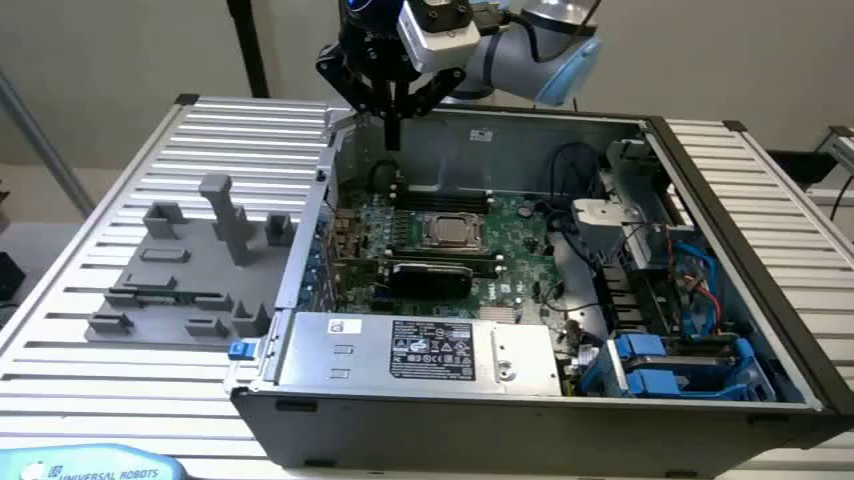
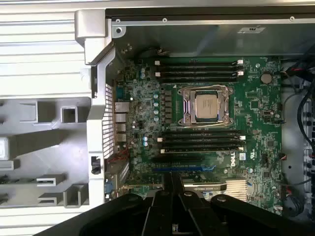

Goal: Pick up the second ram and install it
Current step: 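Reach for the second ram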

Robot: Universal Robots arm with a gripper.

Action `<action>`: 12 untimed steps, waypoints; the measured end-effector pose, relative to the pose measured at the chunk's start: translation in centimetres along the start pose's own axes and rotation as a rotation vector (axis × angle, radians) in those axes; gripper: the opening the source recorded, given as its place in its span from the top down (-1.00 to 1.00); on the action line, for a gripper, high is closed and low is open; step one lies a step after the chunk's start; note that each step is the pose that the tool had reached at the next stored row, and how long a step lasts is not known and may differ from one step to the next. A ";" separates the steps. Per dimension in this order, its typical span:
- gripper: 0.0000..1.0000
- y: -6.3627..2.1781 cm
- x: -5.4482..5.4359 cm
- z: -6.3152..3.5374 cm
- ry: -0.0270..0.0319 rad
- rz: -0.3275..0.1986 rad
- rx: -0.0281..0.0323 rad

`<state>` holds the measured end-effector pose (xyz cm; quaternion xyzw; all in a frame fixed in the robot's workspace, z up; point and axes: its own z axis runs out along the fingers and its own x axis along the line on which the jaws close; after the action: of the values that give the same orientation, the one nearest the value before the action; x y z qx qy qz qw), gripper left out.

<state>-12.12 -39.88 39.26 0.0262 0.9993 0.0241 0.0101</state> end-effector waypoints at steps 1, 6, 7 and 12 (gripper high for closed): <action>0.79 0.00 0.0 0.00 0.0000 0.000 0.0000; 0.79 0.00 0.0 0.00 0.0001 -0.002 0.0000; 0.79 0.00 0.0 0.00 0.0001 -0.002 0.0000; 0.79 0.00 0.0 0.00 0.0001 -0.002 0.0000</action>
<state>-12.12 -39.88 39.26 0.0251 0.9993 0.0241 0.0101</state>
